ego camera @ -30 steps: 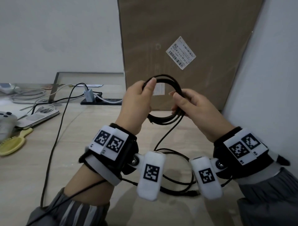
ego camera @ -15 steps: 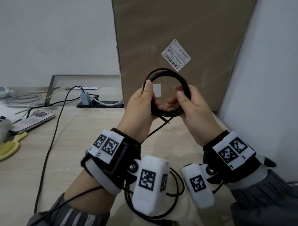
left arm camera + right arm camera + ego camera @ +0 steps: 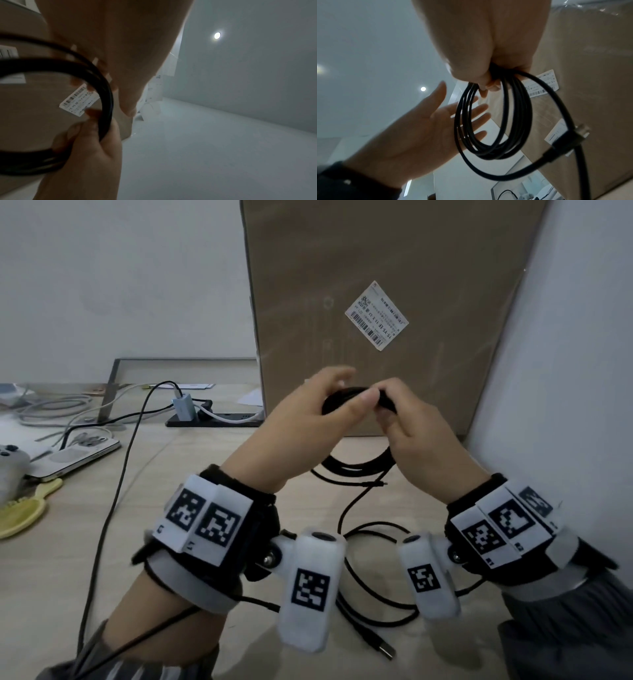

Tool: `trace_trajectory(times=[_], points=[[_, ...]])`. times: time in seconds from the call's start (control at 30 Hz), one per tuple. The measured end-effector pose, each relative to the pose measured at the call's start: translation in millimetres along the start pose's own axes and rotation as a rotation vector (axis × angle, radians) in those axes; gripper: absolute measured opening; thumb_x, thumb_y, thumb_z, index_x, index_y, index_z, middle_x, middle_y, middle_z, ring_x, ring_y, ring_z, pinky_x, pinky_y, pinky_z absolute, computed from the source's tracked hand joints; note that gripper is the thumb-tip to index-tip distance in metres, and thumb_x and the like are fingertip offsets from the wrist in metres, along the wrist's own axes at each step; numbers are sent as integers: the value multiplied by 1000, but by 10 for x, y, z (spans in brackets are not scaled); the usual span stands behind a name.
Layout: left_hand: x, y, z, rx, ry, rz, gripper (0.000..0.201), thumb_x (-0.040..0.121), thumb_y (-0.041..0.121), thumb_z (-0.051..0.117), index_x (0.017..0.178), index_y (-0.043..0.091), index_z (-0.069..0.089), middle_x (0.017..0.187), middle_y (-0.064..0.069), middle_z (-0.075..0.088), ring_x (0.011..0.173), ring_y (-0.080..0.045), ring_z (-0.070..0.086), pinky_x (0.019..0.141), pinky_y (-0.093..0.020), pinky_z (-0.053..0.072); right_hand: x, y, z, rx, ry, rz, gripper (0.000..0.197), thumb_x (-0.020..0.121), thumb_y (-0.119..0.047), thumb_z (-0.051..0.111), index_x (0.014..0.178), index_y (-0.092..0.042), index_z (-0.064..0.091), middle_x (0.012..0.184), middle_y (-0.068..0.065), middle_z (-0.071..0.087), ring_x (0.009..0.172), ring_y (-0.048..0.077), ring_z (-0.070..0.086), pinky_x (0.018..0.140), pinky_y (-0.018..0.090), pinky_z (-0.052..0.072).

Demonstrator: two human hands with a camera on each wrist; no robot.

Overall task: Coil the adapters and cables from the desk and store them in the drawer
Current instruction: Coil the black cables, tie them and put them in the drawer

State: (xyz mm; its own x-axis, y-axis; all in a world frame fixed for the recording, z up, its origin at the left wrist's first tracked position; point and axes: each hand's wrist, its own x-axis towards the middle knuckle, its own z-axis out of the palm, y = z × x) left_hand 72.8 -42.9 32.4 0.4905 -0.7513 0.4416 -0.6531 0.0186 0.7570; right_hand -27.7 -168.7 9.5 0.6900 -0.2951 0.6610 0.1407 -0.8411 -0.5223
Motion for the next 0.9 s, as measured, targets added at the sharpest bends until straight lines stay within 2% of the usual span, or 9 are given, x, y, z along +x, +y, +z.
trace_trajectory(times=[0.07,0.13,0.23,0.3,0.43,0.53,0.7,0.8,0.9], points=[[0,-30,57,156,-4,30,34,93,48,48,110,21,61,93,1,66,87,-13,62,84,-39,51,-14,-18,42,-26,-30,-49,17,99,-8,41,107,-18,53,81,-20,53,73,-12,51,64,5,36],[30,-107,85,234,25,41,46,94,52,44,98,9,61,76,-4,63,75,-23,62,76,-48,51,-16,-5,59,-38,-29,-72,18,99,-6,41,110,-11,55,86,-22,52,78,-15,51,68,3,35],[78,-175,130,137,91,48,52,95,48,45,83,-2,55,63,-6,48,65,-31,56,67,-49,51,-4,21,78,-32,26,-92,20,97,-4,43,113,-9,56,87,-23,52,80,-14,52,71,3,36],[97,-211,188,-96,167,-9,48,96,46,47,74,4,49,58,-1,42,52,-22,45,60,-43,43,3,53,96,-19,101,-80,21,96,-6,46,114,-13,56,84,-20,54,78,-8,54,69,5,37],[107,-217,318,-458,283,-171,44,96,47,46,67,15,43,54,5,36,48,-11,34,57,-34,38,0,95,128,228,143,124,18,96,-12,49,112,-20,55,75,-6,59,66,8,62,66,19,50],[105,-200,363,-660,315,-225,43,97,47,43,75,10,46,48,9,34,43,-8,34,57,-30,36,8,84,165,404,105,229,16,96,-16,51,112,-21,52,73,1,56,63,13,63,67,28,54],[114,-179,387,-770,222,-255,46,97,50,40,67,16,41,51,6,39,50,-12,41,67,-34,38,27,112,153,360,191,199,11,100,-19,42,95,-26,50,59,-18,47,51,5,44,56,28,42],[90,-186,327,-508,112,-281,54,98,51,34,69,11,55,64,-2,58,68,-17,57,83,-38,50,39,159,96,280,198,167,13,100,-20,42,92,-28,49,54,-19,45,49,4,40,52,30,38],[110,-234,255,-219,148,-199,45,98,51,34,93,17,63,90,3,63,88,-10,59,91,-33,48,29,155,51,168,166,107,10,99,-15,43,97,-21,50,58,-15,45,52,5,42,54,24,37]])
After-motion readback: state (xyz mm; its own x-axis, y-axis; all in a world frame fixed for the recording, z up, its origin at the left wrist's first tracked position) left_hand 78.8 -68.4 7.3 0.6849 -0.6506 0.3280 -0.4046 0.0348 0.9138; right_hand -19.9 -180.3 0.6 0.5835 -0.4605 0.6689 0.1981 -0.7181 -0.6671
